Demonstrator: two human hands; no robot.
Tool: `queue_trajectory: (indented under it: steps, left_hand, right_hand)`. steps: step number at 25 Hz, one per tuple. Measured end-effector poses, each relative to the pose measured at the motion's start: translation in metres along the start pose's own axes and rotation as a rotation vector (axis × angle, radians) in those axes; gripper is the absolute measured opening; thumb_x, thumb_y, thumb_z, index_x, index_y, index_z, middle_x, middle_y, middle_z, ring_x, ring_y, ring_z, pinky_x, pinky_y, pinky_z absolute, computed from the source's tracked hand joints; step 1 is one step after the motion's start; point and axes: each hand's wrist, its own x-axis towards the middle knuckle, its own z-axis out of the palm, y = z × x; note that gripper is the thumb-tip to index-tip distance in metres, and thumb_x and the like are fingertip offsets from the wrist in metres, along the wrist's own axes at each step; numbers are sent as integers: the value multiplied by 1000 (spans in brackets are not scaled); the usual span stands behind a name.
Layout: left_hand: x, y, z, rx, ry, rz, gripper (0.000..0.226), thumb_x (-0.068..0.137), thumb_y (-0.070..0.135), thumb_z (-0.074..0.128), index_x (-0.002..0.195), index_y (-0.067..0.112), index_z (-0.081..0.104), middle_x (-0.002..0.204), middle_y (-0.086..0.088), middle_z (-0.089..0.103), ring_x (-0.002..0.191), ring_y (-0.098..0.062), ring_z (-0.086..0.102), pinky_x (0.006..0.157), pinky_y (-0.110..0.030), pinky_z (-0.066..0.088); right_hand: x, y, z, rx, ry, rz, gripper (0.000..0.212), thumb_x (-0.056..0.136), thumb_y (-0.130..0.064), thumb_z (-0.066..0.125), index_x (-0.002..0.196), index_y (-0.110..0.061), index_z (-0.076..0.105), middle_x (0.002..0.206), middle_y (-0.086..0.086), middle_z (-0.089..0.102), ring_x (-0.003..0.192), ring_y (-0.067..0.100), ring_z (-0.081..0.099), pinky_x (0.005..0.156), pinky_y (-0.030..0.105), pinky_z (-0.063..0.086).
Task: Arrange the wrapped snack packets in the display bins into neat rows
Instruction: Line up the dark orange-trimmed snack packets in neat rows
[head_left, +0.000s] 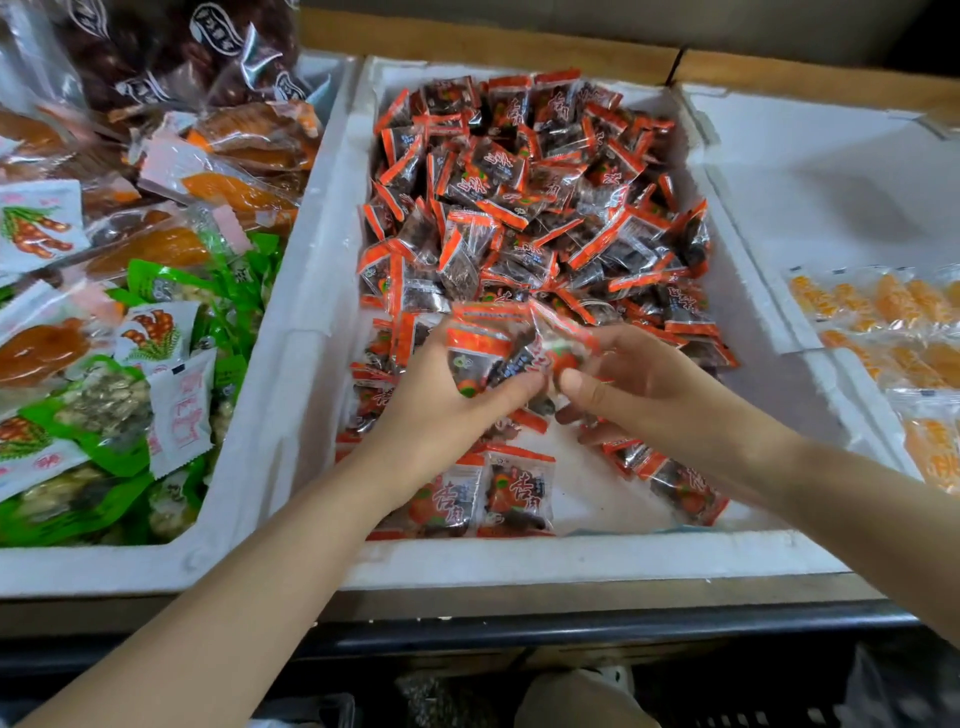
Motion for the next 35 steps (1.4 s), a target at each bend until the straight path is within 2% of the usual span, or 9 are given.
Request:
queue_trajectory:
  steps: [3,7,11,13,19,23,28,30,35]
  left_hand:
    - [-2,-2,2,27,-217,-68,59,68,38,81,119,28,56,107,17,68,100,4,62,92,-25,47]
    - [0,-5,-1,-129,-81,-89,50,72,43,77,115,23,61,104,12,71,102,-5,65,101,-39,45]
    - [5,-10,-3,-236,53,-130,33,85,40,67,114,27,60,114,6,68,105,-11,65,95,-37,49]
    - [6,-12,-2,-234,57,-131,29,89,39,63,115,29,58,116,9,67,107,-6,63,95,-32,47]
    - [4,-9,-3,-279,-9,-161,33,87,34,64,118,24,56,114,5,68,108,-11,64,100,-39,46]
    - [10,2,7,-275,-201,-103,39,73,28,69,111,23,61,105,6,72,99,-10,68,84,-26,53]
    - [30,6,18,-177,-232,-86,35,76,18,75,108,26,63,106,10,71,99,1,64,86,-15,48]
    - [37,8,15,-136,-197,-58,33,76,19,76,105,31,63,104,13,70,97,4,63,83,-12,47]
    - [48,4,-6,-213,71,-26,12,86,29,68,98,27,68,97,-6,72,96,-28,67,91,-45,51]
  right_hand:
    - [4,7,0,-58,38,-10,19,82,-21,63,89,-3,60,68,4,63,61,10,61,58,20,55]
    - [10,7,-29,-45,156,-17,8,84,-13,63,76,-12,64,60,0,67,49,9,60,47,16,51]
    - [13,30,-35,-735,29,-79,14,80,-21,72,70,-27,65,65,-11,66,58,0,61,56,11,46]
    - [13,44,-19,-802,-131,-32,23,80,-20,72,67,-33,59,65,-17,60,59,-4,59,57,8,42]
    - [23,38,-14,-1041,-92,-127,16,84,-30,66,99,-32,62,90,-17,63,89,8,61,78,27,48]
    - [26,11,-13,-304,30,-76,30,88,-32,60,114,-19,55,87,-3,66,75,16,66,76,34,56]
    - [39,11,-27,-140,-55,-1,31,89,-29,58,109,-7,64,103,27,64,88,33,66,75,30,58]
    - [40,16,-31,-3,-62,35,30,91,-28,54,107,-5,65,91,21,64,79,20,64,68,19,56]
    - [56,20,-48,21,146,10,16,94,-21,54,89,-10,65,77,-3,68,58,7,64,62,17,55]
